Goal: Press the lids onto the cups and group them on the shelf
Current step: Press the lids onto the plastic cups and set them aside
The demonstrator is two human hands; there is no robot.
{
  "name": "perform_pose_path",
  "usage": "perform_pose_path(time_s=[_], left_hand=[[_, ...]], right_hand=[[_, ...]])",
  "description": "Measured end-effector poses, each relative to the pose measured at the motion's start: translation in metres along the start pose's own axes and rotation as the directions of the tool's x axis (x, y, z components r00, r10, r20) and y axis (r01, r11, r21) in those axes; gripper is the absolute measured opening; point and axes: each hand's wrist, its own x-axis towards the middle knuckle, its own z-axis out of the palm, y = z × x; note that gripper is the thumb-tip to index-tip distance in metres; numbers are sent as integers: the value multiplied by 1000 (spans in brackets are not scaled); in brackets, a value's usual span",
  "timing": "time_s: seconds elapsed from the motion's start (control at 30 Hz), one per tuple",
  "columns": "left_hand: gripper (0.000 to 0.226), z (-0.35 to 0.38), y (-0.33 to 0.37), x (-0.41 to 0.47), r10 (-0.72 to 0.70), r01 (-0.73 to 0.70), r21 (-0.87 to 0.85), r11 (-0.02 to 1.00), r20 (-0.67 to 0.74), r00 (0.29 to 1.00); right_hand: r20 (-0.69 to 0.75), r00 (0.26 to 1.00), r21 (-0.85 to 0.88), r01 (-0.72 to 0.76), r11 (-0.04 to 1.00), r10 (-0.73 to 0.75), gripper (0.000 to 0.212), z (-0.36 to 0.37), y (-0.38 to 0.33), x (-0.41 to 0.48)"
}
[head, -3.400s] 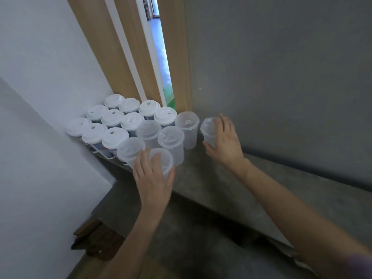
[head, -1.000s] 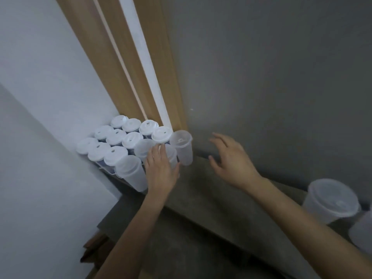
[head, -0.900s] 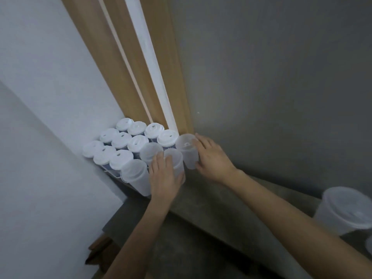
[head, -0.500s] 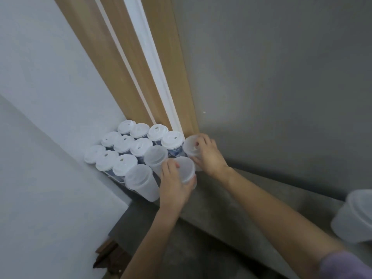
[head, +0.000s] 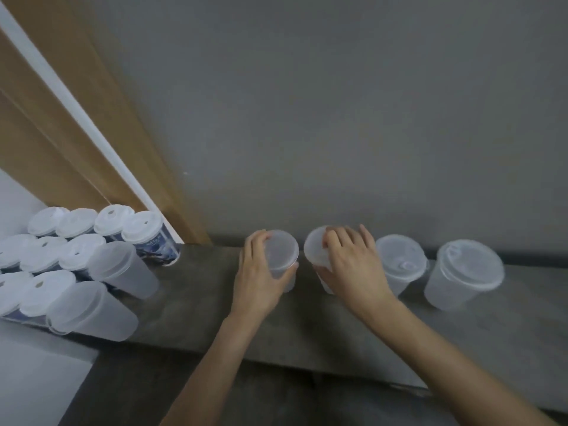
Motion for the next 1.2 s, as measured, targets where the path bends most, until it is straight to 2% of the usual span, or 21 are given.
perform_pose_path(time_s=[0.17, 0.27, 0.43, 0.53, 0.67, 0.77, 0.83, 0.9, 0.97, 1.0, 1.03, 1.1, 1.13, 1.2], left_hand=[[72, 13, 10, 2, 68, -67, -26, 997, 66, 995], [80, 13, 8, 0, 91, -91, -9, 996, 78, 993], [76, 3, 10, -3, 140, -154, 149, 977, 101, 985], [79, -3, 16, -5, 149, -175, 198, 965, 136, 979], [72, -11, 29, -10, 189, -222, 221, 950, 159, 969], [63, -11, 49, -15, 235, -241, 133, 961, 62, 970], [47, -9, 69, -18, 254, -252, 52, 966, -28, 967], [32, -3, 93, -17, 276, -280, -29, 960, -92, 957], [27, 9, 120, -15, 307, -314, -97, 944, -88, 948], [27, 17, 135, -14, 333, -339, -122, 933, -64, 941], [27, 28, 149, -12, 370, -370, -125, 921, -28, 929], [35, 56, 176, -12, 445, -440, -69, 895, 89, 891], [44, 73, 187, -13, 471, -473, -31, 881, 161, 867], [62, 104, 207, -19, 511, -539, 17, 842, 293, 808]], right_hand=[[-20, 1000, -27, 6, 1000, -6, 58, -7, 9, -8], [2, 1000, -10, 7, 1000, -7, 68, -9, 9, -13], [54, 999, 64, 6, 998, -9, 68, -17, 10, -24], [77, 997, 177, -2, 984, -12, 66, -39, 22, -38], [-57, 987, 399, -118, 909, 153, 58, -81, 66, -63], [-184, 915, 563, -202, 801, 359, 51, -96, 124, -92], [-105, 891, 606, -294, 739, 441, 67, -90, 165, -112], [86, 896, 595, -397, 699, 435, 102, -73, 194, -124], [223, 889, 599, -448, 664, 399, 135, -52, 207, -128], [269, 878, 640, -471, 607, 397, 143, -41, 208, -127], [296, 860, 697, -492, 522, 416, 144, -31, 206, -125], [279, 841, 782, -479, 398, 464, 131, -17, 202, -121], [242, 850, 812, -441, 382, 468, 120, -12, 201, -122], [167, 886, 830, -363, 423, 432, 94, -5, 203, -129]])
